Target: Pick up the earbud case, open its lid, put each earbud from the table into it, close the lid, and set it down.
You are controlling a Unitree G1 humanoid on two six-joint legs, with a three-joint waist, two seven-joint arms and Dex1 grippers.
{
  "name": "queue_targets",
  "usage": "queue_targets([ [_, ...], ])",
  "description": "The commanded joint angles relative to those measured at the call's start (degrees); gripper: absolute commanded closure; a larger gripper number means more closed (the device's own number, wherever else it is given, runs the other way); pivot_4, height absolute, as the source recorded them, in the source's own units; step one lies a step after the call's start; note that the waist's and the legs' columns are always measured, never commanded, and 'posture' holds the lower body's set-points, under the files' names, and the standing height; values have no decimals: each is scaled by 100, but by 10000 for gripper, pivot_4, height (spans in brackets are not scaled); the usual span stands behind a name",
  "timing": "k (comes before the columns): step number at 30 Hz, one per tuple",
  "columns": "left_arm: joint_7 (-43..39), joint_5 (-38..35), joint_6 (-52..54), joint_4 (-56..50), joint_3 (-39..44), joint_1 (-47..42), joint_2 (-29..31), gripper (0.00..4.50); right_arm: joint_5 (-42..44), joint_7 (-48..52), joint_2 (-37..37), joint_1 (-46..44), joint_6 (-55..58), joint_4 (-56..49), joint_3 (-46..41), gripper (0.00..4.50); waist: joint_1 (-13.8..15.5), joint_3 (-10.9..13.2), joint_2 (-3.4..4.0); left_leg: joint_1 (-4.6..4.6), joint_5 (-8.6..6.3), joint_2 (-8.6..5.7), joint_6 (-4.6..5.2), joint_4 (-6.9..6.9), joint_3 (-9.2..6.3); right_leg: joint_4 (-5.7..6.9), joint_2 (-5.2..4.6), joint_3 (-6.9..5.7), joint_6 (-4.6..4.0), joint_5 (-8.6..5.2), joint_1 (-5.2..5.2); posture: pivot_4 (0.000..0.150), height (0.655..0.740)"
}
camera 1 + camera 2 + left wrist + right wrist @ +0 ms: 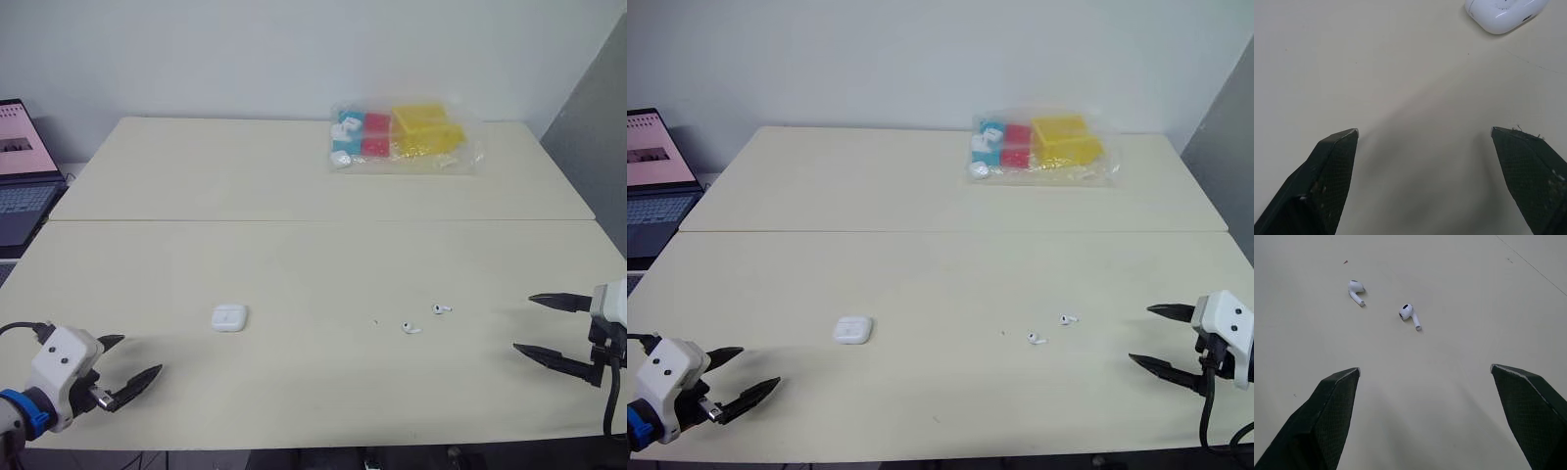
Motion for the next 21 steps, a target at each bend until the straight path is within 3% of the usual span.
queue_targets([
  [1, -91, -43, -19, -71, 177, 23, -8, 0, -26, 84, 10, -9, -94, -10, -120, 198, 0, -1, -1, 0, 0, 0, 0, 0, 0, 0, 0, 0, 0, 0, 1, 1500, 7378],
  [11, -677, -472, 184, 121, 390, -32, 45, 0, -123, 135, 33, -14, -181, 69, -103, 198, 0, -4, -6, 5, 0, -3, 0, 0, 4, 3, 4, 0, 4, 2, 4, 1500, 7378],
  [21, -627, -604, 408, 80, 445, -116, -95, 0, -161, 51, 38, -117, -46, 110, 45, 198, 3, -13, -17, 13, 0, -3, 0, 2, 4, 5, 5, -1, 9, 6, 13, 1500, 7378],
])
